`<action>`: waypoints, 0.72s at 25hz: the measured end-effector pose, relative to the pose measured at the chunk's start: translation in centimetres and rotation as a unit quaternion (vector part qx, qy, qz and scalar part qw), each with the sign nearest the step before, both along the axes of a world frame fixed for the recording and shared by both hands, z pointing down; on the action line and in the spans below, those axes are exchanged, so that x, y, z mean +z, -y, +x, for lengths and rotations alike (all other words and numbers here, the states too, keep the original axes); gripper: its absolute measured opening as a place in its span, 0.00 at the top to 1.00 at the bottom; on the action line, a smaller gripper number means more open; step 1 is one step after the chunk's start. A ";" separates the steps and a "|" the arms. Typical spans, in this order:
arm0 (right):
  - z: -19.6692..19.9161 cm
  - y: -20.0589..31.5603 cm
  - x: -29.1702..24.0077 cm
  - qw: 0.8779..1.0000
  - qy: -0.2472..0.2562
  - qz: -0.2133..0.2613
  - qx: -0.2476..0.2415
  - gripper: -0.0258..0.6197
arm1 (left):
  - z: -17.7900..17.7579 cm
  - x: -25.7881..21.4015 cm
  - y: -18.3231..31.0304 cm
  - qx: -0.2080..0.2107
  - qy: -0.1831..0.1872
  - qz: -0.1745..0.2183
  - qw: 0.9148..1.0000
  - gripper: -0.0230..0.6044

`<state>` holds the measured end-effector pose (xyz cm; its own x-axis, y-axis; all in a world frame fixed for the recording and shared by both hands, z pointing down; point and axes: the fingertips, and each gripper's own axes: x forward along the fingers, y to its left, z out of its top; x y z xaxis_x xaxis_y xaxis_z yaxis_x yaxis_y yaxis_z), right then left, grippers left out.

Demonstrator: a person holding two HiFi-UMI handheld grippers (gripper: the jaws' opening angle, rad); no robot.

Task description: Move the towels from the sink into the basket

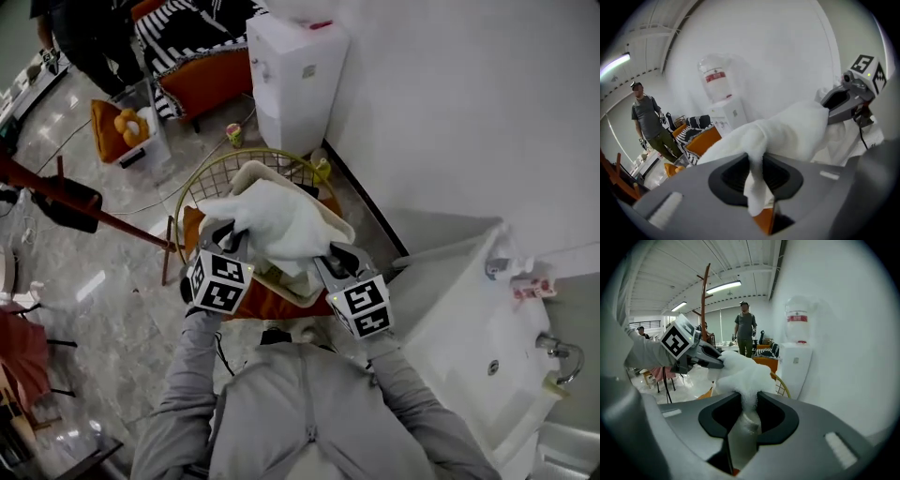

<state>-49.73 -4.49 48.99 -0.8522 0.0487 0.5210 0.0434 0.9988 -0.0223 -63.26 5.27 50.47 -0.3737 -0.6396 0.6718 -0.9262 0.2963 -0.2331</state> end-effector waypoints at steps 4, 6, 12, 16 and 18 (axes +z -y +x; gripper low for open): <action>-1.4 -0.2 3.5 0.999 -0.044 -0.002 0.001 0.81 | -1.0 4.1 1.4 0.038 -0.013 -0.049 0.998 0.76; -1.9 -0.3 5.3 0.998 -0.068 -0.002 -0.001 0.80 | -1.0 6.1 2.0 0.063 -0.012 -0.082 0.995 0.75; -2.3 -0.1 11.1 0.990 -0.138 0.006 0.018 0.76 | -0.6 10.5 3.2 0.122 -0.010 -0.142 0.982 0.75; -2.4 0.0 12.5 0.987 -0.158 0.016 0.023 0.72 | -0.2 11.7 3.8 0.135 -0.020 -0.144 0.980 0.75; -2.6 0.1 12.8 0.986 -0.164 0.016 0.026 0.70 | -0.1 12.1 4.1 0.145 -0.020 -0.147 0.978 0.75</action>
<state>-52.34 -4.61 61.82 -0.6385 -0.0116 0.7695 -0.0113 0.9999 0.0056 -63.40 1.22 62.60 -0.1746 -0.4914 0.8533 -0.9717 -0.0542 -0.2301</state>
